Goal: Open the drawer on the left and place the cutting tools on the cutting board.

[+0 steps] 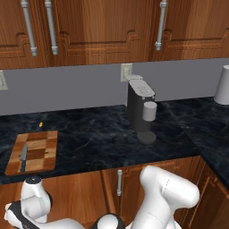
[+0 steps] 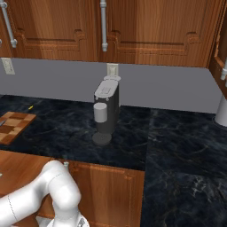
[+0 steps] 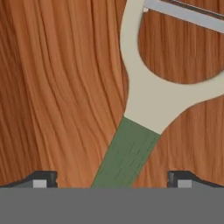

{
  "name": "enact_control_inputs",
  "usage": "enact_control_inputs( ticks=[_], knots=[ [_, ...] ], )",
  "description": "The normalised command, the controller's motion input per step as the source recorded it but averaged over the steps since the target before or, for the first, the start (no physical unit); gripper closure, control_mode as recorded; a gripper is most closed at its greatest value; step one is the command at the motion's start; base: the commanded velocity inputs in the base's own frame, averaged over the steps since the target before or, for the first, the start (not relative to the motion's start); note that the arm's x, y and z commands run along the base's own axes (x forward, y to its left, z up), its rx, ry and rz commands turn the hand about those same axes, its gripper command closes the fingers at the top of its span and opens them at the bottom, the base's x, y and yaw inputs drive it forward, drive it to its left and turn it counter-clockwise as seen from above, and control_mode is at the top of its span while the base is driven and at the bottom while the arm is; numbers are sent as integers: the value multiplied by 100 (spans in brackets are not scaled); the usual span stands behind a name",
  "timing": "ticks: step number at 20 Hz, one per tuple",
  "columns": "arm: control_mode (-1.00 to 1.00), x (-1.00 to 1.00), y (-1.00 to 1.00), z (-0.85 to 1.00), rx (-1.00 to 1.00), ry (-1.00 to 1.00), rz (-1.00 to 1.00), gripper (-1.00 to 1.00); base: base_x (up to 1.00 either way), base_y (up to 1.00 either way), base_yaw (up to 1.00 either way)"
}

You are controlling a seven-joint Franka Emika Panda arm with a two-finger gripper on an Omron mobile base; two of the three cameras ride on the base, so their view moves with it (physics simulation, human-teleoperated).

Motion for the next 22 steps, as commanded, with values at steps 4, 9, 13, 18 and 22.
enact_control_inputs(
  ticks=[4, 9, 13, 18, 22],
  knots=[
    [-100, 0, 3, -28, -1, 0, -5, -100, 0, 0, 0],
    [-100, 0, 0, -31, -4, 1, -8, -100, 0, 0, 0],
    [-100, 0, 3, -35, -6, 2, -9, 100, 0, 0, 0],
    [-100, -9, 2, -31, -6, 3, -9, 100, 0, 0, 0],
    [-100, -26, 0, -5, -2, 0, -9, 100, 0, 0, 0]
  ],
)
